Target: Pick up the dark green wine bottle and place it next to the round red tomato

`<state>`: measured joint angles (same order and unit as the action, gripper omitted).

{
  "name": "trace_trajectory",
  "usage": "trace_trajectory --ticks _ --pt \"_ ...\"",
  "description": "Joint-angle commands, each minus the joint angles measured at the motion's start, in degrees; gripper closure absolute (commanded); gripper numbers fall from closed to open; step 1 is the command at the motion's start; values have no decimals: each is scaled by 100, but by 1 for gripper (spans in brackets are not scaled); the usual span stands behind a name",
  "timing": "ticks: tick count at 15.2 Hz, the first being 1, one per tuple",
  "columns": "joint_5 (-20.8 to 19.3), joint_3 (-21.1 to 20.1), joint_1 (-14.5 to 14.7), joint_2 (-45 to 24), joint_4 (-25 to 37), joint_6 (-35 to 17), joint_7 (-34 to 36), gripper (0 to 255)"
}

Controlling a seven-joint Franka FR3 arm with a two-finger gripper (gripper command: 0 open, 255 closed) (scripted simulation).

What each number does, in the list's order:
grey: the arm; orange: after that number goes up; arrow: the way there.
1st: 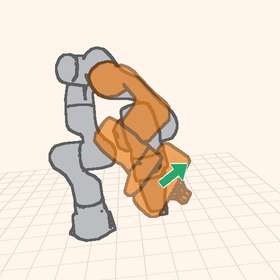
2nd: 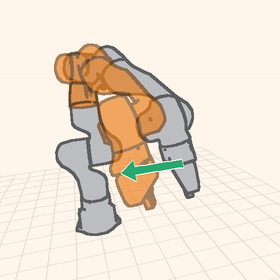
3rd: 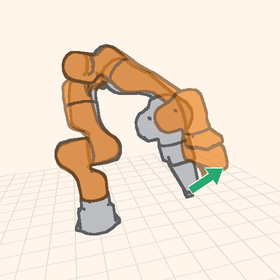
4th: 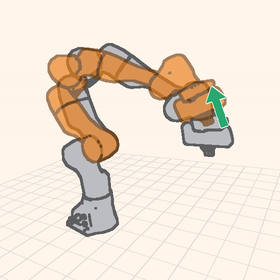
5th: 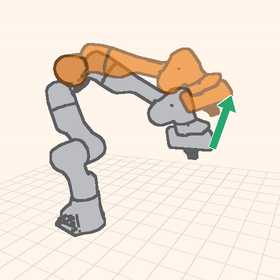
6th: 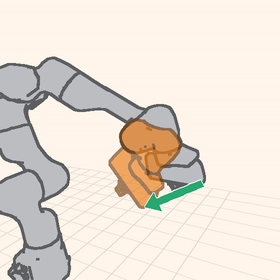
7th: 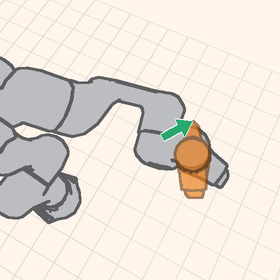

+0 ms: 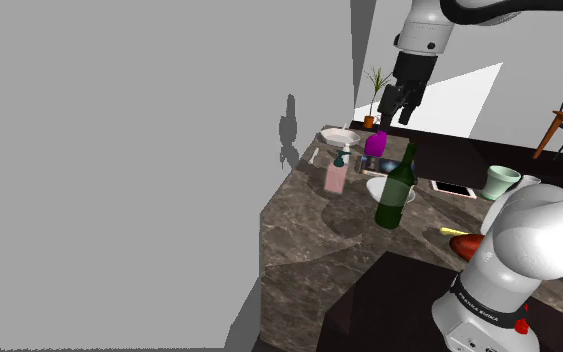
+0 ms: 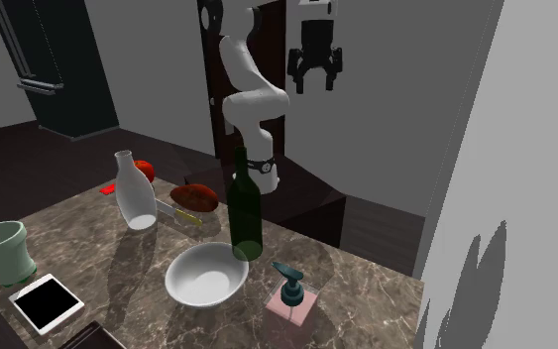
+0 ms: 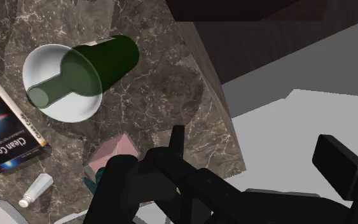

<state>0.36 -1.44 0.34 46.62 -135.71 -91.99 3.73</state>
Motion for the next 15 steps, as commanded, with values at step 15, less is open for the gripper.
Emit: trace_trajectory --ticks 15 --pt "-867 1837 -676 -741 -399 -1085 -1604 0"
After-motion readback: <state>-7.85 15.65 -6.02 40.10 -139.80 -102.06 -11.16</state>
